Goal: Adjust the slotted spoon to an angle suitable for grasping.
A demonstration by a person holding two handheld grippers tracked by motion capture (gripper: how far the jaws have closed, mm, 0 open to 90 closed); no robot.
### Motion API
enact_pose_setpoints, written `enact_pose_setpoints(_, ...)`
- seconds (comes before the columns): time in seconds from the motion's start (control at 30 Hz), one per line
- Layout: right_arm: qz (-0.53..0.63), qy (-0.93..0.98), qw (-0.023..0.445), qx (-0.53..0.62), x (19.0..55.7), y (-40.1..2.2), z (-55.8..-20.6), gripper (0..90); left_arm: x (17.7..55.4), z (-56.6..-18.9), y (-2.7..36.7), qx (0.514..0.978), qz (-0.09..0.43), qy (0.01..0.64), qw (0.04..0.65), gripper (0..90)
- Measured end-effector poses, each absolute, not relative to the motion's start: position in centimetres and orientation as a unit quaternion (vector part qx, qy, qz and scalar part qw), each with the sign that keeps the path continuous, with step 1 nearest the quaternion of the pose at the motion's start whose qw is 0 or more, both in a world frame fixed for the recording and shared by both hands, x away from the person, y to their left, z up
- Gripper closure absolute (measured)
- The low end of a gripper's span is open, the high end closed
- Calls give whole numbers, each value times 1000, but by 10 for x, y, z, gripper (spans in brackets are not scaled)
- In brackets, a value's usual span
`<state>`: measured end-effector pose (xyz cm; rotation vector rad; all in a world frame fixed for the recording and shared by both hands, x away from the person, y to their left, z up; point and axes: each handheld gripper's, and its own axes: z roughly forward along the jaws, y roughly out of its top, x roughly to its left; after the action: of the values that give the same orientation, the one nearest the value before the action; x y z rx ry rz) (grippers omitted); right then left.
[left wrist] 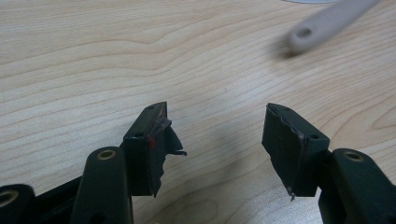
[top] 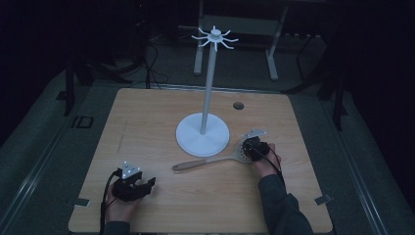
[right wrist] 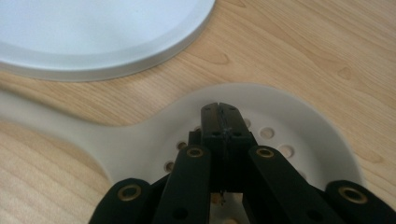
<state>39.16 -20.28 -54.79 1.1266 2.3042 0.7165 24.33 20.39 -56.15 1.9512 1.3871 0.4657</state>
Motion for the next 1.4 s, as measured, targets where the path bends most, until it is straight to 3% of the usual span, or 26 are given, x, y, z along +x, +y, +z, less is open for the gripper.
enact_pose_setpoints(0.97, 265, 833, 217, 435, 369, -223, -547, 893, 244, -562, 203, 754, 177, 534, 340, 412)
enact_pose_setpoints(1.4, 271, 843, 215, 412, 367, -216, -534, 841, 244, -562, 204, 753, 176, 534, 340, 412)
